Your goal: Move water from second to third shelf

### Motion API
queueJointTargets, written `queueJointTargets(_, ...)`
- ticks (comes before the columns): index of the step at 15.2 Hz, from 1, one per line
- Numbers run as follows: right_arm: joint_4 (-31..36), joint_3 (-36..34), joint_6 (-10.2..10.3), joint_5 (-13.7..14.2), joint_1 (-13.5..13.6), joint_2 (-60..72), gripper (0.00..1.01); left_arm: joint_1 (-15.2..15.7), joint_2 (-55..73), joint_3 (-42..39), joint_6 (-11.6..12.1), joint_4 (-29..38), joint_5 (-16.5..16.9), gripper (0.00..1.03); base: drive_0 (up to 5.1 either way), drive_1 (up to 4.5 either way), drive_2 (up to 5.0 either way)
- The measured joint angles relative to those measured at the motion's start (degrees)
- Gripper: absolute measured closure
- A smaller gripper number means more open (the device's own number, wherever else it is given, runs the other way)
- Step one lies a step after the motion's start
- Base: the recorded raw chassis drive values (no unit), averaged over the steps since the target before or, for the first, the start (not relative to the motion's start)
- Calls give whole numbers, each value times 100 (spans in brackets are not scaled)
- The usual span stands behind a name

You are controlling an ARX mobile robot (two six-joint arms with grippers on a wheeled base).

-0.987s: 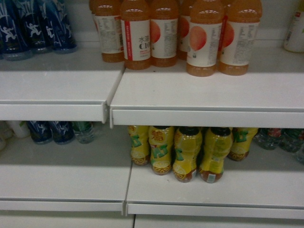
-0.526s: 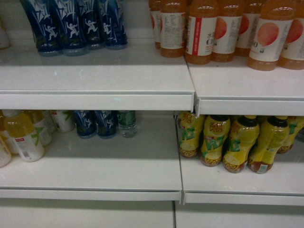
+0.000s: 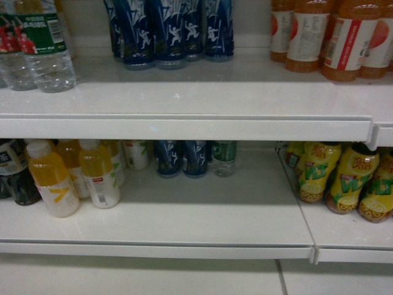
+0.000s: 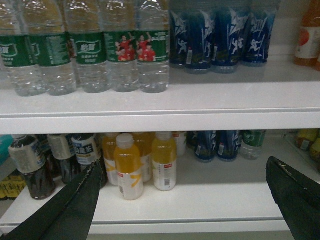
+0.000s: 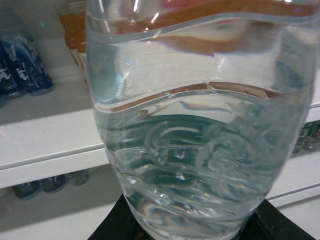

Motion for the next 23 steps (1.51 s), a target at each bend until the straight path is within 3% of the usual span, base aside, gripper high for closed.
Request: queueJointTargets(23,-17,0,0,-11,0,0,65,0,0,0,0,4,2,5,-498,247,247)
